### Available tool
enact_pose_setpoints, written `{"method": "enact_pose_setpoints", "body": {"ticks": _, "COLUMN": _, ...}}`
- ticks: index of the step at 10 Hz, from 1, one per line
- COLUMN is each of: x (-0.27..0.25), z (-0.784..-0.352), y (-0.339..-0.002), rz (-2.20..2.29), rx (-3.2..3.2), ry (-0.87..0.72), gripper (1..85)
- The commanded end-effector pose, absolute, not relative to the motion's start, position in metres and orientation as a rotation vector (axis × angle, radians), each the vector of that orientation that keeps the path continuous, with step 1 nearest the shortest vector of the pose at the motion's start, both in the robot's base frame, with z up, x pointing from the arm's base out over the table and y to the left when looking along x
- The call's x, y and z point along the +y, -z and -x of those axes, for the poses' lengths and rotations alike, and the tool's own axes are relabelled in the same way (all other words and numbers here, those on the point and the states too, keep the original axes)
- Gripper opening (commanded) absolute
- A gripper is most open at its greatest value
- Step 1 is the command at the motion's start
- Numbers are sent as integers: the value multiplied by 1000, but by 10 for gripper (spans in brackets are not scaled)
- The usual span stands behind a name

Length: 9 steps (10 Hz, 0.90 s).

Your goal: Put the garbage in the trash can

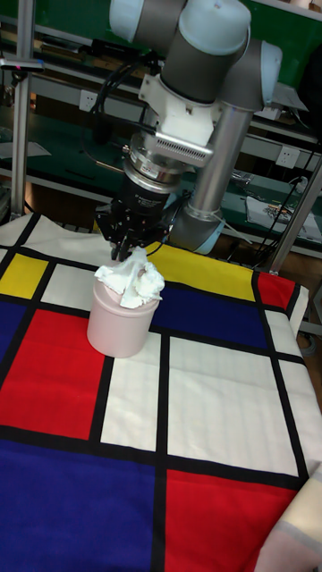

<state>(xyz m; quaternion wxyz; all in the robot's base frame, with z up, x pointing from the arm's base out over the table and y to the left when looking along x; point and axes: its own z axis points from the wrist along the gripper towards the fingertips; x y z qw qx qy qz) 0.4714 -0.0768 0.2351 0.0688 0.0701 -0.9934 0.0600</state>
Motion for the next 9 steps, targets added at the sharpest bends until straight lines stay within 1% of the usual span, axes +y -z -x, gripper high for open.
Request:
{"method": "enact_pose_setpoints", "body": {"ticks": 1, "x": -62, "z": -492, "y": -235, "rz": -123, "rx": -3071, "ry": -146, "gripper": 10}}
{"method": "enact_pose_setpoints", "body": {"ticks": 5, "x": -22, "z": -514, "y": -228, "rz": -76, "rx": -3141, "ry": -73, "gripper": 10}}
{"method": "enact_pose_setpoints", "body": {"ticks": 9, "x": 6, "z": -523, "y": -213, "rz": -22, "rx": -3178, "ry": -62, "gripper": 10}}
